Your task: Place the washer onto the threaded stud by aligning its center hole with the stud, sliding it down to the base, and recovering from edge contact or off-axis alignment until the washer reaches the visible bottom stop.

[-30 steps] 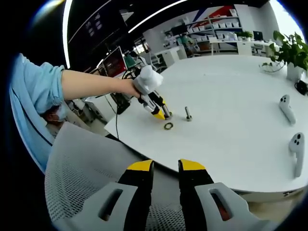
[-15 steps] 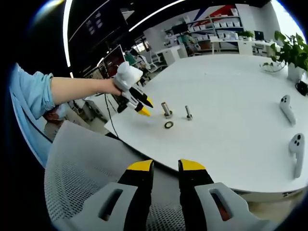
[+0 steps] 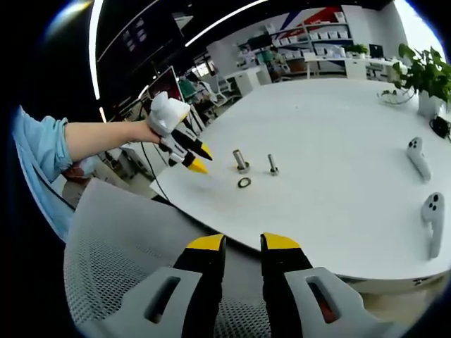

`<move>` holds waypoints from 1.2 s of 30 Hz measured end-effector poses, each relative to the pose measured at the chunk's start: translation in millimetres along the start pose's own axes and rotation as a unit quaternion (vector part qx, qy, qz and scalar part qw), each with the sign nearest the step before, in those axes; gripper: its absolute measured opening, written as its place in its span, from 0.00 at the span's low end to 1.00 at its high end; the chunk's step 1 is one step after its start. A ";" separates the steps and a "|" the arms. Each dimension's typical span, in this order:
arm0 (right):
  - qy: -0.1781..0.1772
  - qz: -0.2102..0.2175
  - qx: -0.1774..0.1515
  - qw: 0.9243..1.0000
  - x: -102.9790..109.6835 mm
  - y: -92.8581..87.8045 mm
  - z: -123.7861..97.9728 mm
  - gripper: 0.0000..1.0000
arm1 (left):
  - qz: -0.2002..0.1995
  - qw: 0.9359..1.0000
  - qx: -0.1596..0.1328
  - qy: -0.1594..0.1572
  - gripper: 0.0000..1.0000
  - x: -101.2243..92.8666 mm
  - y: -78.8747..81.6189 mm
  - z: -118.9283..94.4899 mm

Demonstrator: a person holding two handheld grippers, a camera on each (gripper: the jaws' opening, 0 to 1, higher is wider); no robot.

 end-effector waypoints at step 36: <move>0.004 0.002 -0.009 1.000 0.5 0.6 -0.3 0.22 | 0.098 0.993 0.047 -0.054 0.27 -10.9 24.8 80.7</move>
Point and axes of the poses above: the point that each gripper's makers call its tool centre point, and the gripper's own axes: z roughly forward along the fingers, x roughly to its left, y roughly out of its top, the point moved 7 cm from there along -z, roughly backward along the fingers, and after that the axes turned 13 degrees about -x, right-handed, at the moved point
